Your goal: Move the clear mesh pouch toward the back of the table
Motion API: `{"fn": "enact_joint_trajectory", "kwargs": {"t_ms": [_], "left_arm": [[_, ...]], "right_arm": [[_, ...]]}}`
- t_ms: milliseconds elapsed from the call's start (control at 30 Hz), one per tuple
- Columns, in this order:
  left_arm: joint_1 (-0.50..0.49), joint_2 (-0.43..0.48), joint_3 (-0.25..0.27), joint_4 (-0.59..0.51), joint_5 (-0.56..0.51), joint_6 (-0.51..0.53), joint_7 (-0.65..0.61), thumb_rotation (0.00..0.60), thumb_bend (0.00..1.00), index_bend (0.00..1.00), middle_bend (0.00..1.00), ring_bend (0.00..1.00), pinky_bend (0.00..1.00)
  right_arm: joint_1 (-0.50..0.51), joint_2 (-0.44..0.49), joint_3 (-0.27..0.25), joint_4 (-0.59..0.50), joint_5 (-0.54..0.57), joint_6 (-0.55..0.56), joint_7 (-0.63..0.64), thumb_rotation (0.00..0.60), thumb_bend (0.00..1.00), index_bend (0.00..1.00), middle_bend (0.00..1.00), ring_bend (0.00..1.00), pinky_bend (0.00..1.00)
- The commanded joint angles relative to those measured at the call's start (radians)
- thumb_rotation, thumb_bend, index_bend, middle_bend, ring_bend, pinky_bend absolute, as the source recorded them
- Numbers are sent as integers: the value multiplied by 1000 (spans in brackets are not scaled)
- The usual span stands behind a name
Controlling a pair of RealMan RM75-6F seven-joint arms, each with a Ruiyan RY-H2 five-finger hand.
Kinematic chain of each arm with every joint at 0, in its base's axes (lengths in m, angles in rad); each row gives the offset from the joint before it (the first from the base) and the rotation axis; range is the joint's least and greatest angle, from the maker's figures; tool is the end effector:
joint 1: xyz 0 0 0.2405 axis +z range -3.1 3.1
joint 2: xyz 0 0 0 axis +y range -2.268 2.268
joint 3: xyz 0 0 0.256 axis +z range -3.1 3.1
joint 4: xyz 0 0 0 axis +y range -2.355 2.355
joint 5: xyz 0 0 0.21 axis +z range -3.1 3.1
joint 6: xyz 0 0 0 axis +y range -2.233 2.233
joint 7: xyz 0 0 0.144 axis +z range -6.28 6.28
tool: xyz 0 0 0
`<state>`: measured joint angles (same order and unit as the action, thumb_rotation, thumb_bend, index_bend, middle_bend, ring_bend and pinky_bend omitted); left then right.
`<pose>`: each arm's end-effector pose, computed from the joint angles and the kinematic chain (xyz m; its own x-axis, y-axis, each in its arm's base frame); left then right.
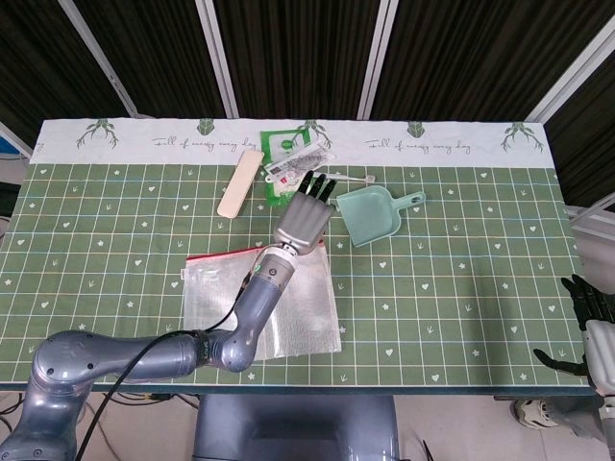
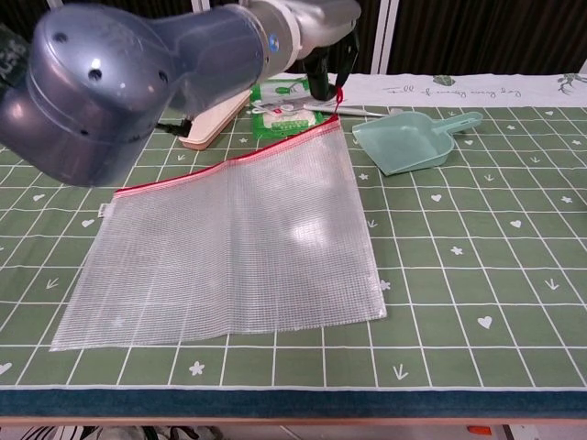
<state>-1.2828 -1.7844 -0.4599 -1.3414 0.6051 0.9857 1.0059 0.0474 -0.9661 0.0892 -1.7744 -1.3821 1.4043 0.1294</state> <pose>0.0653 0.4007 -0.0457 0.6281 0.0072 0.7781 0.6910 -0.4648 -0.5535 -0.3109 -0.1747 0.1921 0.2439 -0.0427 0.9689 -0.9598 0.1323 0.2474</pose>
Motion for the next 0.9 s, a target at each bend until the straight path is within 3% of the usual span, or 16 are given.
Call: {"fn": "enact_joint_trajectory", "kwargs": {"t_ms": [33, 200, 400, 567, 700, 900], "left_arm": [[-30, 62, -35, -92, -30, 34, 23, 600, 449, 604, 89, 0, 12], [-57, 107, -55, -169, -46, 53, 24, 600, 448, 604, 89, 0, 13], [-90, 132, -62, -227, -89, 79, 24, 600, 448, 609, 90, 0, 13], [-117, 147, -64, -268, -118, 103, 25, 600, 448, 619, 90, 0, 12], [-134, 162, -62, -294, -134, 120, 21, 600, 449, 620, 90, 0, 12], [-145, 175, -50, -311, -151, 135, 15, 600, 448, 621, 89, 0, 12]], "right_arm": [[41, 16, 33, -80, 35, -39, -37, 600, 161, 0, 0, 0, 204], [113, 32, 103, -258, 198, -142, -27, 600, 193, 3, 4, 0, 203], [259, 44, 227, -434, 507, -274, -37, 600, 225, 134, 54, 0, 204], [423, 6, 313, -489, 790, -325, -95, 600, 238, 165, 54, 0, 203], [558, -54, 365, -485, 972, -295, -156, 600, 246, 189, 54, 0, 203], [680, -143, 409, -459, 1111, -231, -201, 600, 259, 243, 58, 0, 204]]}}
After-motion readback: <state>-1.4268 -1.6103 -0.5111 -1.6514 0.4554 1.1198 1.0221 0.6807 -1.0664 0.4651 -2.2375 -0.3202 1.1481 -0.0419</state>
